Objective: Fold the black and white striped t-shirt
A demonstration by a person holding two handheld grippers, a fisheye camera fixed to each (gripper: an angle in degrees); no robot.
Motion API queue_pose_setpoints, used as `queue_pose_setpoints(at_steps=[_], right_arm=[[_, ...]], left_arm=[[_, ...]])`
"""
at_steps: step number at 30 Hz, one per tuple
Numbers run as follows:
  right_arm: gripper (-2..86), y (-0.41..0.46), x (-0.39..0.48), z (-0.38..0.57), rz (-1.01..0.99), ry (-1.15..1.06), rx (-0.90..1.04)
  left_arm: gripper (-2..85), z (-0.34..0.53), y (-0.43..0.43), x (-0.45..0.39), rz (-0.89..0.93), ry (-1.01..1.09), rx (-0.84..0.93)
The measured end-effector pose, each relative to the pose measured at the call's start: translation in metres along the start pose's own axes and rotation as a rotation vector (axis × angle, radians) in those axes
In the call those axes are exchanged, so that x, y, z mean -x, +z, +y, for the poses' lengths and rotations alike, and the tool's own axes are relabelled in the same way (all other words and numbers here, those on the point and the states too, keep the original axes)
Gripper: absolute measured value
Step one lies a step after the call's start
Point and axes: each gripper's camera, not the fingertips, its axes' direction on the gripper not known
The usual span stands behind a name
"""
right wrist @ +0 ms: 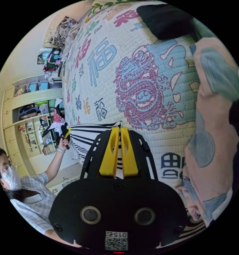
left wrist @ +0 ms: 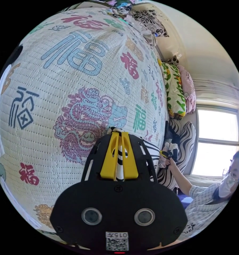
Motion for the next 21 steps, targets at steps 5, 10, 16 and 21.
queue_pose_setpoints(at_steps=[5, 10, 16, 21], right_arm=[[3.1, 0.010, 0.009, 0.014, 0.017, -0.065, -0.065], [6.9, 0.047, 0.028, 0.065, -0.025, -0.137, 0.054], [7.6, 0.144, 0.033, 0.099, -0.057, -0.111, 0.250], [1.1, 0.190, 0.038, 0.102, -0.043, -0.109, 0.252]], left_arm=[[1.7, 0.027, -0.008, 0.000, 0.043, 0.045, -0.028], [5.4, 0.097, -0.023, -0.007, 0.022, 0.096, 0.044], [6.0, 0.181, 0.002, 0.007, 0.017, 0.069, 0.212], [0.1, 0.212, 0.015, 0.018, -0.047, 0.112, 0.264]])
